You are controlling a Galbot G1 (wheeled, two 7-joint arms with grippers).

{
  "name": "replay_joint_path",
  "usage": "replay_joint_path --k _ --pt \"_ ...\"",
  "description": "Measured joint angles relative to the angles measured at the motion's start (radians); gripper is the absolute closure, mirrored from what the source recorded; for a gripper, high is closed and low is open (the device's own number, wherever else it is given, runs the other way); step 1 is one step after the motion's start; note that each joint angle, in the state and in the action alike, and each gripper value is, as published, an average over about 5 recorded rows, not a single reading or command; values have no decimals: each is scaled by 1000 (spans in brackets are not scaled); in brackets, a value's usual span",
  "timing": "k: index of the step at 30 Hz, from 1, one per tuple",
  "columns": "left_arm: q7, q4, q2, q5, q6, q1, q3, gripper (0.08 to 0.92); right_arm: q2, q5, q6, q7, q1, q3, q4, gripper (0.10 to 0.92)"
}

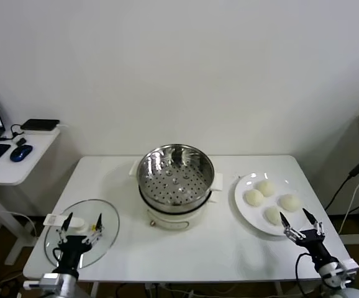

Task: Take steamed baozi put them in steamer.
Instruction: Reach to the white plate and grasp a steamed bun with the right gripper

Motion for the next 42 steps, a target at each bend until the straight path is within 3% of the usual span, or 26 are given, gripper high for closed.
replay_joint_path --k 11,23,33,42 --pt "2 -9 1 2 -3 -5 11 177 -222 -104 -100 -165 226 -110 -83 203" --pt "4 -11 0 5 -5 -9 15 177 -441 -218 -160 -513 744 -515 -355 203" --pt "3 -10 6 -2 -1 -10 9 177 -384 -364 -81 -775 1260 -960 -690 203" --pt "4 -14 24 -4 8 -18 12 177 -232 -524 17 -885 1509 -1184 -964 203"
